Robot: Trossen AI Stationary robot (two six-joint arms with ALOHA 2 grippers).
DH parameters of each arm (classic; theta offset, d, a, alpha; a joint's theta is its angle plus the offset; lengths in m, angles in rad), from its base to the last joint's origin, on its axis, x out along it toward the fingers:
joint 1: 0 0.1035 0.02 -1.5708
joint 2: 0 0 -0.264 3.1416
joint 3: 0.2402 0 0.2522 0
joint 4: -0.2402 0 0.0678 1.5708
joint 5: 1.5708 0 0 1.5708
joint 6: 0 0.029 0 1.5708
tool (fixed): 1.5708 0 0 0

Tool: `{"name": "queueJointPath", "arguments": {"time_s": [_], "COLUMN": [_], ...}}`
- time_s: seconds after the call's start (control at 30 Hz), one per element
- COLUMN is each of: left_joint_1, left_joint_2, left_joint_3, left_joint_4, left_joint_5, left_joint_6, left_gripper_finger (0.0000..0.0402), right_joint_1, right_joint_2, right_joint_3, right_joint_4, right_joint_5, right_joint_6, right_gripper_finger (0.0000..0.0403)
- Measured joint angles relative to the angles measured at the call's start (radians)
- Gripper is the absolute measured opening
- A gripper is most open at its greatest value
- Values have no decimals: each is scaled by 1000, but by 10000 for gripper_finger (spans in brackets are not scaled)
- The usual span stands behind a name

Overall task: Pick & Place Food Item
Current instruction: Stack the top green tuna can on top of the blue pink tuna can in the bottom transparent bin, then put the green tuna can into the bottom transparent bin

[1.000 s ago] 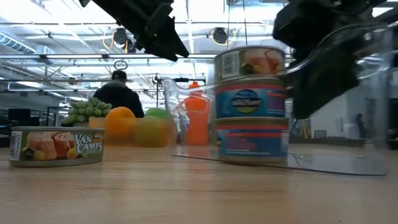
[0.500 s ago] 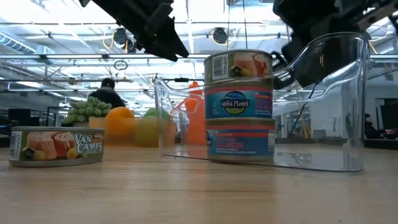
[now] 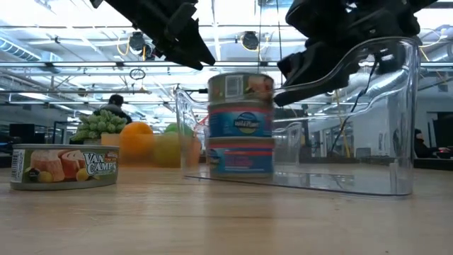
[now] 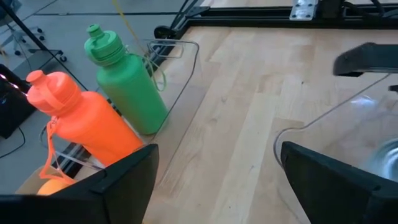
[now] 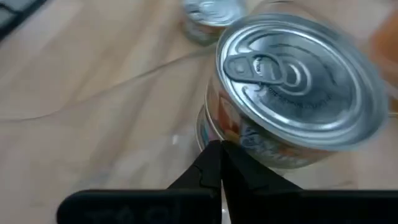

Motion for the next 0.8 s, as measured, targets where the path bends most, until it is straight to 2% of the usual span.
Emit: {"name": "queueJointPath", "arguments": {"time_s": [0.23, 0.3, 0.5, 0.7, 0.8], "left_joint_1": [0, -4, -63, -219, -302], "left_joint_2": [0, 0, -45, -43, -12], "left_joint_3": [0, 0, 2, 2, -7], "left_joint_4": [-4, -33, -255, -612, -684], "left_joint_5": [4, 10, 219, 246, 264], "left_joint_6": [-3, -45, -291, -632, -822], "left_gripper_finger": [349, 352, 350, 329, 321], "right_joint_1": [-1, 1, 31, 43, 33], "right_joint_2": [-2, -21, -189, -383, -441], "right_joint_3": [0, 0, 0, 0, -1], "right_joint_4": [25, 10, -83, -182, -185], "right_joint_5": [71, 75, 76, 106, 100], "right_joint_6": [-17, -17, 15, 9, -22], "right_gripper_finger": [0, 0, 0, 2, 21]}}
